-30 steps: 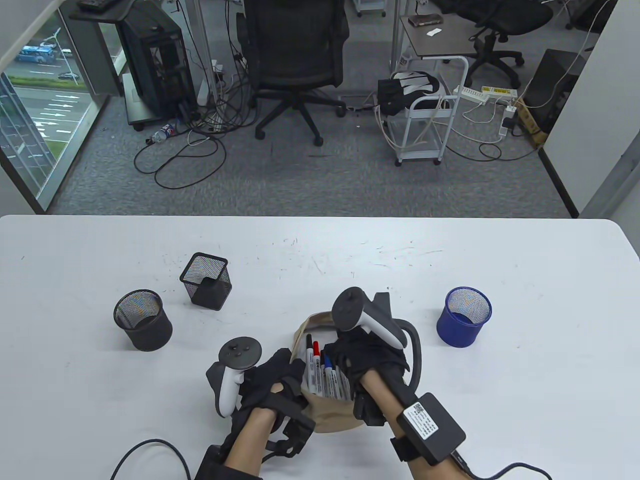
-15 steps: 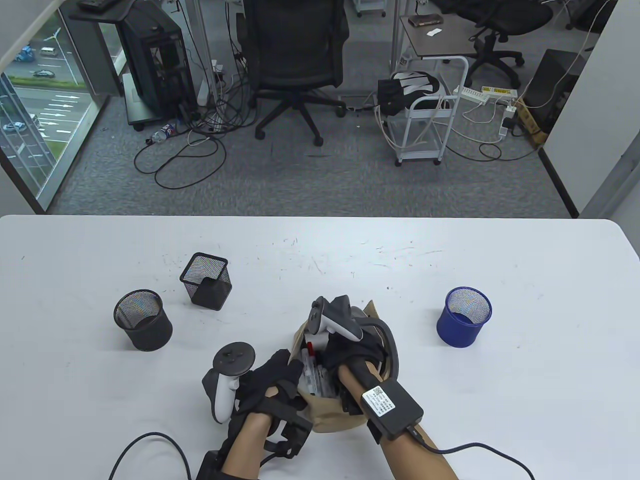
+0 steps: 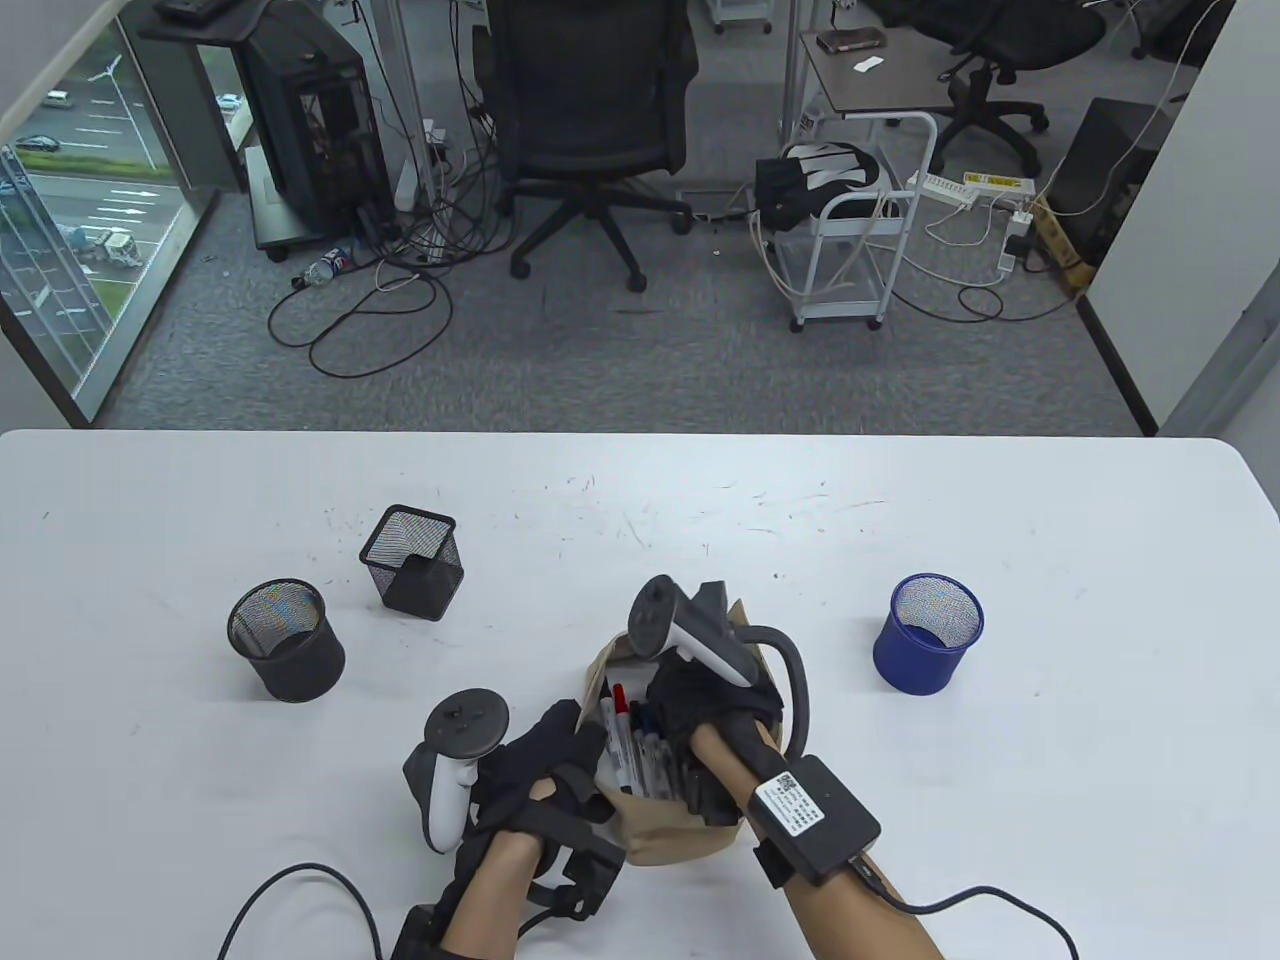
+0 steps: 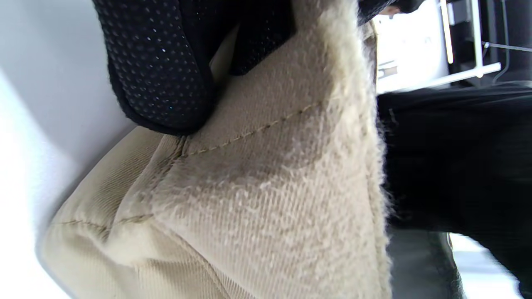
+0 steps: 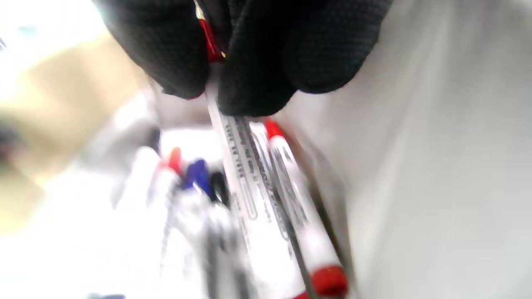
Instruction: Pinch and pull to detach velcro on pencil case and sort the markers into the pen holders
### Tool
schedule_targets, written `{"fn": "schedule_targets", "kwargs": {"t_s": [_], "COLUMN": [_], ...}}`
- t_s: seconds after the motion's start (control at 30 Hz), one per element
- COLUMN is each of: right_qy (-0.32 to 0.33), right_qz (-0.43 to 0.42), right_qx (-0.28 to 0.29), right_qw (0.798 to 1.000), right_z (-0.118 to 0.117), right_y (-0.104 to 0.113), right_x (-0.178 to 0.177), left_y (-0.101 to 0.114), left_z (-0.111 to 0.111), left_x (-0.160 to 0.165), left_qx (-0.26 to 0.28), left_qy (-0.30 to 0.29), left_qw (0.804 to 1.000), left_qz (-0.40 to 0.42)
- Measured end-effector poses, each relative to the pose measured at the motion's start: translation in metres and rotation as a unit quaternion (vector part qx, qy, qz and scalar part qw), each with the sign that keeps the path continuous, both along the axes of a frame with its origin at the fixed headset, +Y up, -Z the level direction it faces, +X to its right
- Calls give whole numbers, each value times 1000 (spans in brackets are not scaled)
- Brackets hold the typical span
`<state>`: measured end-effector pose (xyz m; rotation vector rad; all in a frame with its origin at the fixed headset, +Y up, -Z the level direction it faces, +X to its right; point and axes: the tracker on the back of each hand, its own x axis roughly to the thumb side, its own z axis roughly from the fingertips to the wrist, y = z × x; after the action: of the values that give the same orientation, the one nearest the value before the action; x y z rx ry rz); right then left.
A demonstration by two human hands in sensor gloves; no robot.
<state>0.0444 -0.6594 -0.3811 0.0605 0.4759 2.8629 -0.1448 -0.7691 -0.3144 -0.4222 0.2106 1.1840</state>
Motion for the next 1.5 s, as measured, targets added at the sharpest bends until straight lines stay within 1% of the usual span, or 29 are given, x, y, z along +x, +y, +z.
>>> {"fn": "schedule_targets", "kwargs": {"t_s": [0.03,0.07,0.13,0.23,0.33,0.4,0.63,0.77,0.9,0.97,1.03,1.13,1.23,1.33,1.43,1.5], "right_qy": [-2,-6,-14,-42,-69,-92,-164,-200,-227,-246,-261,-275,-275,-245,-185,-140], "right_qz": [-27,-66,-124,-151,-170,-176,-168,-157,-160,-166,-171,-170,-146,-138,-127,-126], "right_qx": [10,27,67,142,181,192,197,200,200,204,192,169,162,164,165,160], "right_qw": [1000,997,990,977,966,961,952,946,940,933,930,931,936,945,961,969], "right_z": [2,5,11,18,23,24,25,26,24,20,12,4,2,4,11,16], "right_y": [8,20,38,56,65,68,69,65,58,53,46,37,36,42,56,66], "right_x": [5,15,33,65,97,120,193,219,237,244,251,254,252,239,209,181], "left_y": [1,2,4,6,5,4,0,1,0,0,0,0,0,0,0,0], "left_z": [0,0,-1,-1,-1,0,0,0,1,1,2,2,2,2,1,1], "left_x": [1,2,4,6,5,5,5,6,7,7,8,9,9,9,9,10], "left_qx": [1,2,1,-4,-7,-6,-2,0,4,5,6,8,9,11,12,11], "left_qy": [-1,-3,-6,-4,1,4,4,-1,-1,-3,-5,-6,-7,-9,-10,-11], "left_qw": [1000,1000,1000,999,999,999,1000,1000,1000,1000,1000,1000,1000,1000,1000,1000], "left_qz": [-4,-13,-25,-42,-40,-36,-26,-27,-25,-25,-24,-25,-23,-20,-20,-20]}}
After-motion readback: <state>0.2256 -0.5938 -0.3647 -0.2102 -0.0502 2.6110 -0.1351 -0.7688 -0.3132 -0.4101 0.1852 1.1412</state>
